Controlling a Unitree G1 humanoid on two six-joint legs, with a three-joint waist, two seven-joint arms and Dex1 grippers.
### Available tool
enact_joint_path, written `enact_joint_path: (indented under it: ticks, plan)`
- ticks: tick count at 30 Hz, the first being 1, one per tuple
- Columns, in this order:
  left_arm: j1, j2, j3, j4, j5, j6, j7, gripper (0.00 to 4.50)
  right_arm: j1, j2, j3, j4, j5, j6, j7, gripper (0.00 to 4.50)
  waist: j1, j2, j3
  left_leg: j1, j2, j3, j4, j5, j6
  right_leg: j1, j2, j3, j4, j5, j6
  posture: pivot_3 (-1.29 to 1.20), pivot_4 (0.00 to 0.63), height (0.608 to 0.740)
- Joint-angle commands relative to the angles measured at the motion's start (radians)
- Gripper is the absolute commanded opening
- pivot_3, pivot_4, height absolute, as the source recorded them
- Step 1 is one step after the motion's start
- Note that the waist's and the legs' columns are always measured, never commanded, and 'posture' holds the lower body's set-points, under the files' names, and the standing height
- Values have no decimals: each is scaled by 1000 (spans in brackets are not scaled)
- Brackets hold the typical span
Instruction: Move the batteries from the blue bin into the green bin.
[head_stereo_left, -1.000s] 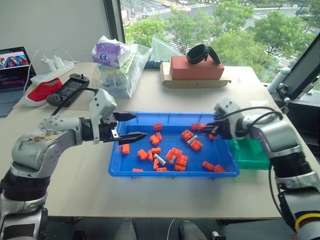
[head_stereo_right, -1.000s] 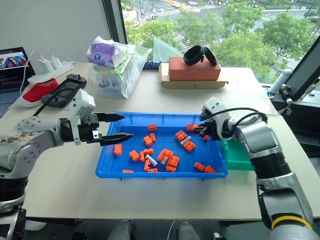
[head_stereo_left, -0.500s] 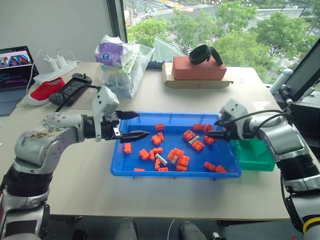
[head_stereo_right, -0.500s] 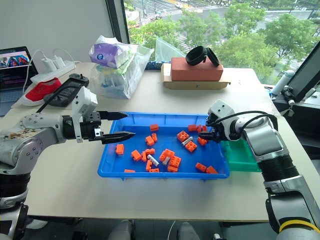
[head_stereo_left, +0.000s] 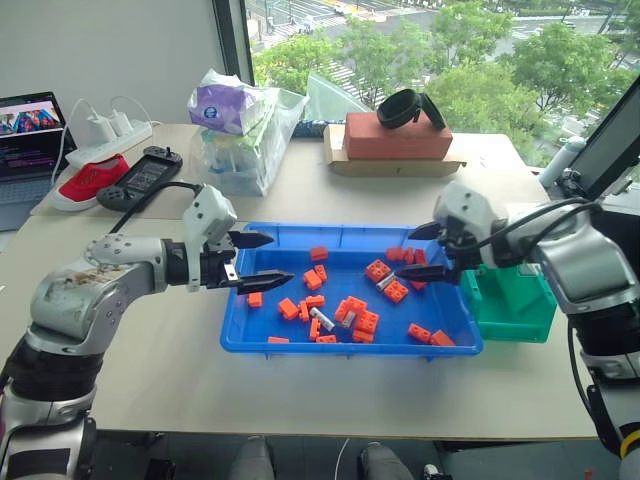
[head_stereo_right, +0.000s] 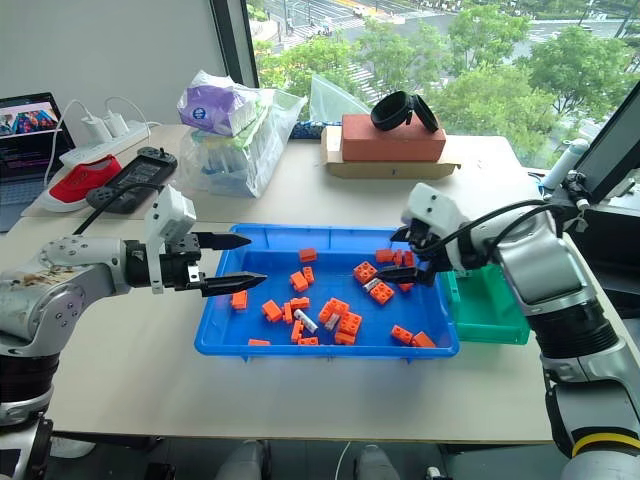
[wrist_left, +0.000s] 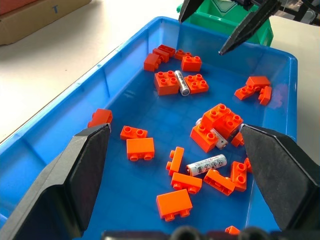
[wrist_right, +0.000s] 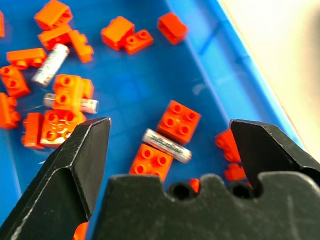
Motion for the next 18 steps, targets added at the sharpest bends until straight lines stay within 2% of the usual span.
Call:
enact_joint_path:
  ticks: [1,6,13,18]
  plan:
    - [29,11,36,-56,0,-12,24,4500,-32,16,6,1,-26,24,-33,4449,0,0,0,0,0,0,0,0,0,0,0,0,0,0,0,0,150,736]
    - [65,6,55,-93,-17,0,55,4500,-37,37,0,3,-40,126,-97,4449,7,0,0,-1,0,0,0,0,0,0,0,0,0,0,0,0,150,736]
    - [62,-20,67,-115,-47,12,94,4500,-58,96,4,-46,-4,433,-202,4449,6,0,0,-1,0,0,0,0,0,-1,0,0,0,0,0,0,150,736]
    - [68,-10,37,-111,-31,-2,85,4500,-31,128,22,-81,2,483,-253,4449,6,0,0,-2,0,0,0,0,0,-2,0,0,1,0,0,0,150,736]
